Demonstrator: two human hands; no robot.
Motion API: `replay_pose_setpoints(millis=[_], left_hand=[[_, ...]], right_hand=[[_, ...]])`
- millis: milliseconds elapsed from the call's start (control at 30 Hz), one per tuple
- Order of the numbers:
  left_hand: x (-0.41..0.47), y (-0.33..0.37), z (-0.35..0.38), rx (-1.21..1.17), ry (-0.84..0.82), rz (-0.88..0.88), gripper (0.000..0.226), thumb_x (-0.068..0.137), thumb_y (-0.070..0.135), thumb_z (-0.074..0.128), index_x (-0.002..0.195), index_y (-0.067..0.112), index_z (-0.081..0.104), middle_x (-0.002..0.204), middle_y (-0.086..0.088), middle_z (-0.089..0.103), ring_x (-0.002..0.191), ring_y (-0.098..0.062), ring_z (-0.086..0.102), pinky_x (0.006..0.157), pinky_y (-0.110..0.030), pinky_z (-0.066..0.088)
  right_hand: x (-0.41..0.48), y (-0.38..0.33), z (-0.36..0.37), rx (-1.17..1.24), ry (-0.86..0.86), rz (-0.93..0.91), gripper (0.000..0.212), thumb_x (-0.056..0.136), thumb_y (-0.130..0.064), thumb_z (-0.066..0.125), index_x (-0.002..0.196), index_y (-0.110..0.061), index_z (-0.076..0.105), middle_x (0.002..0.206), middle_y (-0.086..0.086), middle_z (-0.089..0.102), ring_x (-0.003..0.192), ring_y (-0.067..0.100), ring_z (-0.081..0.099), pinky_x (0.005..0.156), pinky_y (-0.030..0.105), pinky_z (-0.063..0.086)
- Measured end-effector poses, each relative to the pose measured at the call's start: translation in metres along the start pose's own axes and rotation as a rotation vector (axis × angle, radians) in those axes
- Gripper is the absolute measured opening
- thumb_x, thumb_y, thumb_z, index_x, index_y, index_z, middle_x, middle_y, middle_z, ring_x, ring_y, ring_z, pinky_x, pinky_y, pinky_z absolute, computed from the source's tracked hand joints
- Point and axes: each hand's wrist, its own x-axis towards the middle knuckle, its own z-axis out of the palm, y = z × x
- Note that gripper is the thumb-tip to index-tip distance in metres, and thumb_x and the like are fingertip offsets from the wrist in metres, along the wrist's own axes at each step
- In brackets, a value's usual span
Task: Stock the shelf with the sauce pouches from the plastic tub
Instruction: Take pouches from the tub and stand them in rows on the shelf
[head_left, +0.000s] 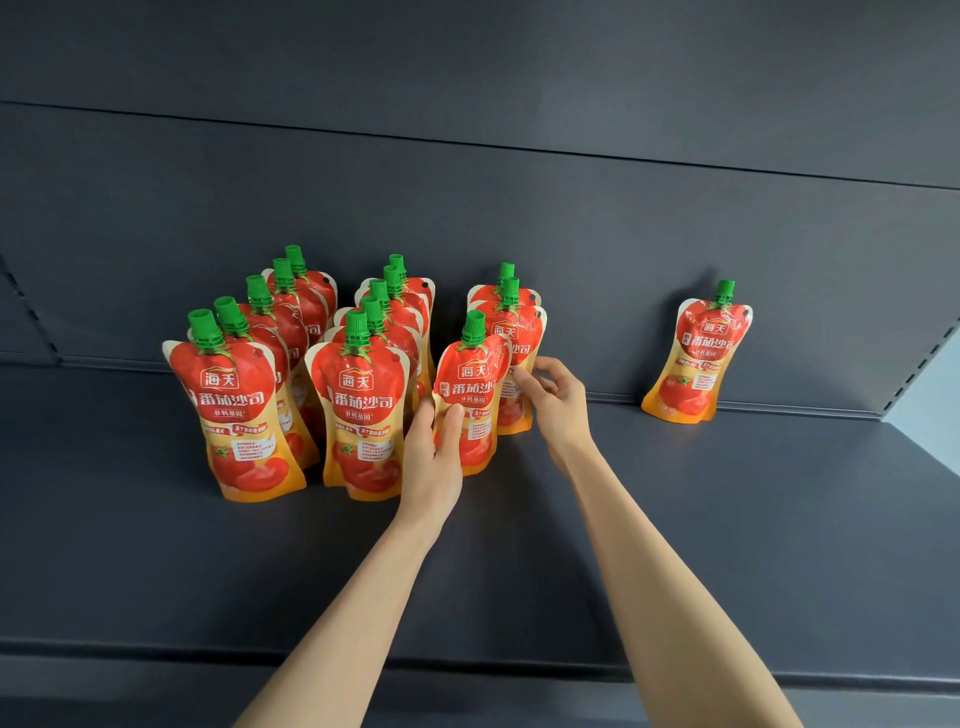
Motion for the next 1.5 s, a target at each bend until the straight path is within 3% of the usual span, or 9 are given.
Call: replay_pose_setpoints(millis=[300, 467, 600, 733, 933, 1100, 1267, 1400, 1500], left_hand=[[0.0, -0.001, 0.0, 0.009, -0.007, -0.011, 0.04, 0.097, 0.034, 0.043, 0.135, 0.021, 0.04, 0.124, 0.01, 0.045, 0.116, -0.005, 0.042, 0.093, -0.024, 0.039], [0.001, -0.002, 0.0, -0.011, -0.04, -0.025, 0.04, 0.098, 0.034, 0.041, 0.136, 0.021, 0.039, 0.126, 0.009, 0.046, 0.118, -0.006, 0.043, 0.094, -0.024, 0.04], [0.005, 0.0, 0.003, -0.021, -0.075, -0.026, 0.039, 0.098, 0.031, 0.042, 0.136, 0.021, 0.039, 0.122, 0.011, 0.045, 0.113, -0.003, 0.043, 0.092, -0.023, 0.038], [0.011, -0.006, 0.005, -0.005, -0.093, -0.001, 0.03, 0.097, 0.027, 0.047, 0.126, 0.019, 0.044, 0.12, 0.007, 0.053, 0.111, -0.006, 0.05, 0.087, -0.022, 0.04], [0.02, -0.009, 0.004, 0.069, -0.089, 0.069, 0.021, 0.095, 0.018, 0.052, 0.115, 0.015, 0.056, 0.11, 0.004, 0.06, 0.106, -0.011, 0.056, 0.087, -0.023, 0.045], [0.027, -0.009, 0.013, 0.12, -0.031, 0.07, 0.021, 0.094, 0.014, 0.053, 0.114, 0.014, 0.059, 0.113, -0.003, 0.064, 0.106, -0.016, 0.058, 0.094, -0.035, 0.049], [0.029, -0.006, 0.015, 0.197, 0.009, 0.1, 0.021, 0.093, 0.014, 0.055, 0.112, 0.012, 0.061, 0.111, -0.004, 0.066, 0.105, -0.019, 0.06, 0.091, -0.035, 0.05], [0.027, -0.002, 0.014, 0.221, 0.038, 0.093, 0.024, 0.092, 0.012, 0.056, 0.116, 0.012, 0.059, 0.11, -0.005, 0.066, 0.104, -0.02, 0.061, 0.086, -0.027, 0.047], [0.022, 0.001, 0.008, 0.223, -0.012, 0.068, 0.034, 0.094, 0.015, 0.053, 0.128, 0.013, 0.05, 0.119, -0.007, 0.064, 0.112, -0.022, 0.059, 0.092, -0.029, 0.046]], right_hand=[[0.003, -0.003, 0.002, -0.045, -0.026, 0.01, 0.004, 0.092, -0.024, 0.058, 0.094, -0.026, 0.061, 0.11, 0.008, 0.067, 0.1, 0.025, 0.066, 0.086, 0.047, 0.056], [-0.012, -0.01, -0.005, -0.068, 0.129, -0.014, 0.025, 0.091, -0.028, 0.06, 0.113, -0.016, 0.058, 0.116, 0.002, 0.062, 0.105, 0.016, 0.06, 0.086, 0.028, 0.051], [-0.038, -0.02, -0.015, 0.092, -0.043, -0.024, 0.02, 0.092, -0.027, 0.057, 0.105, -0.015, 0.065, 0.096, 0.0, 0.071, 0.089, 0.011, 0.067, 0.082, 0.024, 0.054], [-0.045, -0.02, -0.013, -0.049, -0.153, -0.054, 0.023, 0.086, -0.018, 0.067, 0.109, -0.018, 0.064, 0.102, 0.005, 0.07, 0.088, 0.012, 0.068, 0.077, 0.026, 0.057], [-0.039, -0.017, -0.01, -0.193, -0.067, -0.154, 0.016, 0.08, -0.013, 0.073, 0.092, -0.019, 0.065, 0.093, 0.002, 0.07, 0.085, 0.026, 0.069, 0.075, 0.045, 0.058], [-0.041, -0.019, -0.005, -0.271, 0.032, -0.182, 0.015, 0.08, -0.014, 0.073, 0.092, -0.016, 0.063, 0.085, -0.013, 0.065, 0.077, 0.016, 0.065, 0.07, 0.03, 0.056], [-0.039, -0.023, -0.001, -0.308, 0.068, -0.145, 0.016, 0.081, -0.015, 0.072, 0.094, -0.014, 0.062, 0.085, -0.012, 0.063, 0.077, 0.012, 0.062, 0.066, 0.02, 0.051], [-0.04, -0.025, 0.002, -0.368, 0.089, -0.13, 0.02, 0.082, -0.019, 0.072, 0.097, -0.014, 0.061, 0.09, -0.005, 0.064, 0.08, 0.015, 0.061, 0.07, 0.026, 0.051], [-0.045, -0.029, 0.003, -0.46, 0.094, -0.106, 0.03, 0.083, -0.025, 0.071, 0.109, -0.013, 0.06, 0.098, -0.001, 0.067, 0.085, 0.014, 0.062, 0.076, 0.033, 0.053]])
